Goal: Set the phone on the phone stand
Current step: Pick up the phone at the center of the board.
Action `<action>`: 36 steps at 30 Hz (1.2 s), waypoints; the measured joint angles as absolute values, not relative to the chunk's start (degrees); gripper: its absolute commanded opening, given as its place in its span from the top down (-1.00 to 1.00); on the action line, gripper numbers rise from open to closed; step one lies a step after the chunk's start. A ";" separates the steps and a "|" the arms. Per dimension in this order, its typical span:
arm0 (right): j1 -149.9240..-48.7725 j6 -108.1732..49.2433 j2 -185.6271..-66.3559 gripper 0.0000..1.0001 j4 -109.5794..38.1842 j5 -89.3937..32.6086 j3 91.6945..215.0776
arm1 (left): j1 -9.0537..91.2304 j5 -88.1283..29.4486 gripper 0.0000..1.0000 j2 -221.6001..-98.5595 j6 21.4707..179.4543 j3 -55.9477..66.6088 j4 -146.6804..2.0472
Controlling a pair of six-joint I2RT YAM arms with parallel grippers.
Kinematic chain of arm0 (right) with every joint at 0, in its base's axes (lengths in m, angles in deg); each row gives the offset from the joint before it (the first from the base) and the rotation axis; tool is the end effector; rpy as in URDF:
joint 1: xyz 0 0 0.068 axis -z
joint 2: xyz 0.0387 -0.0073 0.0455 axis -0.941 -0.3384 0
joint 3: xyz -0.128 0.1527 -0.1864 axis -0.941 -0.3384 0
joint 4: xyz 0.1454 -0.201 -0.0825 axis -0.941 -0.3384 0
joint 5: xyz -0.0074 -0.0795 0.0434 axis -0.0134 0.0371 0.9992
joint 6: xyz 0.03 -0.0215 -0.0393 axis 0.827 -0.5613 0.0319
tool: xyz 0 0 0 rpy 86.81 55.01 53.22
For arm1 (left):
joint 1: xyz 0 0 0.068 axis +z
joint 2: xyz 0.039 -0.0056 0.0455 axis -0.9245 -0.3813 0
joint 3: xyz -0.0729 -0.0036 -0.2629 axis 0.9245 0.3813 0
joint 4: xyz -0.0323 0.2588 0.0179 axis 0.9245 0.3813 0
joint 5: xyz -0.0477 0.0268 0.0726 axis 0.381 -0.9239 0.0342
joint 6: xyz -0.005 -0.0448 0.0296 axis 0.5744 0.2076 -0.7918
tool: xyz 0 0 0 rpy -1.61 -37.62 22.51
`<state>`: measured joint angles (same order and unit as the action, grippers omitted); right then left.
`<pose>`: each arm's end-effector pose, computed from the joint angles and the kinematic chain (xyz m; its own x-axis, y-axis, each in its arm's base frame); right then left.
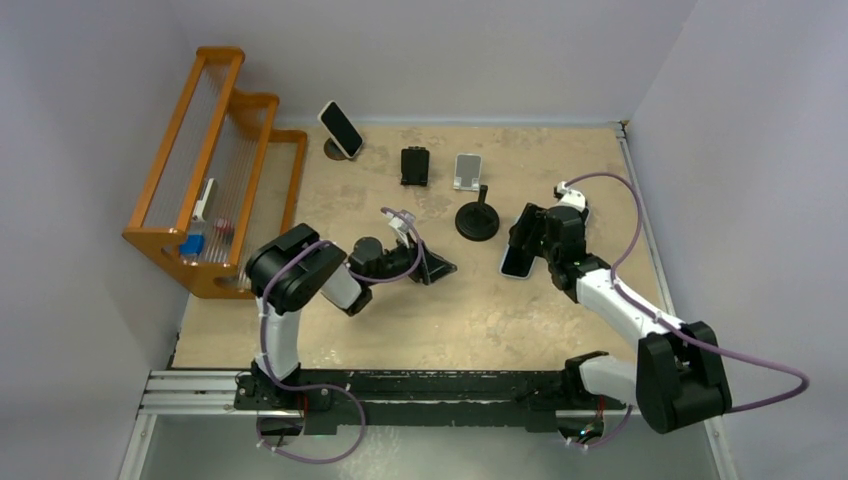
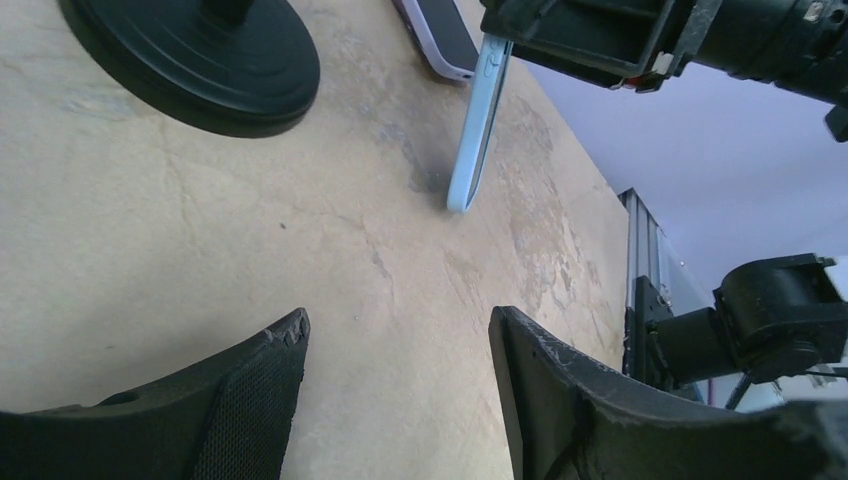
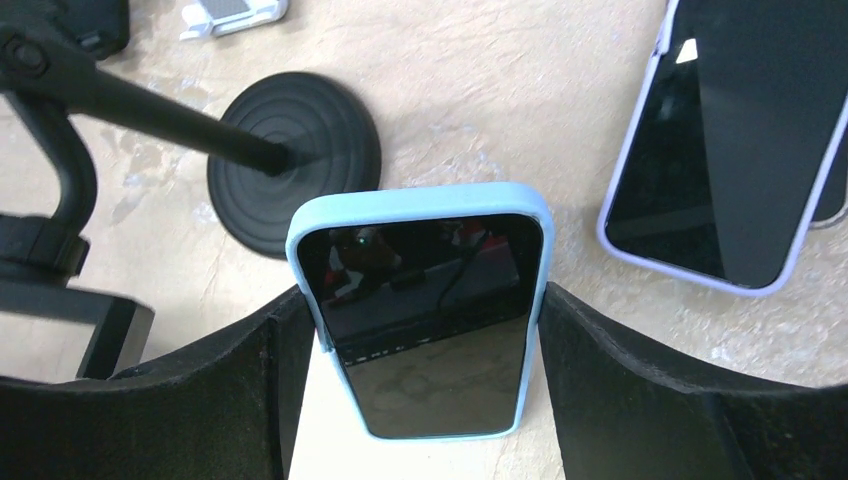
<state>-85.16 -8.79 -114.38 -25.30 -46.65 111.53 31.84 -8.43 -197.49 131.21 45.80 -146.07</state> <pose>0.2523 0.0606 0.2190 -0.4173 0.3582 -0.8352 0.1120 0.9323 0.3439 0.2530 -0.2034 0.1144 -0.6638 -0.2467 -0.7061 0.6182 0.3503 -0.7036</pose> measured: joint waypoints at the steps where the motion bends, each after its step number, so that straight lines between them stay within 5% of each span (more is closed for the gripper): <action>1: -85.44 -8.38 -113.49 0.24 -25.17 -46.32 110.74 | 30.68 -9.68 -0.30 -198.34 131.08 45.80 -147.23; 9: -90.03 -4.73 -109.33 0.25 -25.76 -43.96 107.23 | 21.81 -18.31 -0.32 -207.61 125.94 42.19 -155.44; 24: -99.65 0.91 -106.62 0.23 -26.50 -44.48 104.65 | 18.97 -16.35 -0.30 -211.24 126.77 34.89 -156.34; 25: -100.31 1.35 -106.69 0.21 -26.63 -44.57 104.65 | 18.64 -16.37 -0.16 -211.24 126.77 34.30 -156.27; 27: -101.47 2.11 -106.71 0.12 -26.94 -45.36 104.67 | 17.92 -16.37 0.42 -211.24 126.79 33.10 -156.17; 29: -102.19 2.57 -106.67 -0.16 -27.42 -45.95 104.78 | 17.31 -16.30 0.96 -211.24 126.66 32.59 -155.88; 30: -102.45 2.68 -106.54 -0.38 -27.68 -46.47 104.84 | 17.20 -16.02 1.00 -211.24 127.08 32.57 -155.95; 31: -102.62 2.81 -106.06 -0.85 -28.40 -47.15 105.00 | 16.91 -16.89 1.00 -211.21 128.41 32.64 -155.71; 36: -102.97 2.27 -97.86 -0.98 -30.81 -47.24 104.97 | 17.00 -16.21 1.00 -210.19 129.04 34.28 -156.80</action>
<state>-102.97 2.27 -97.86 -30.81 -47.24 104.97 17.00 -16.21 -210.19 129.04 34.28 -156.80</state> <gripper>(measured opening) 0.982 0.107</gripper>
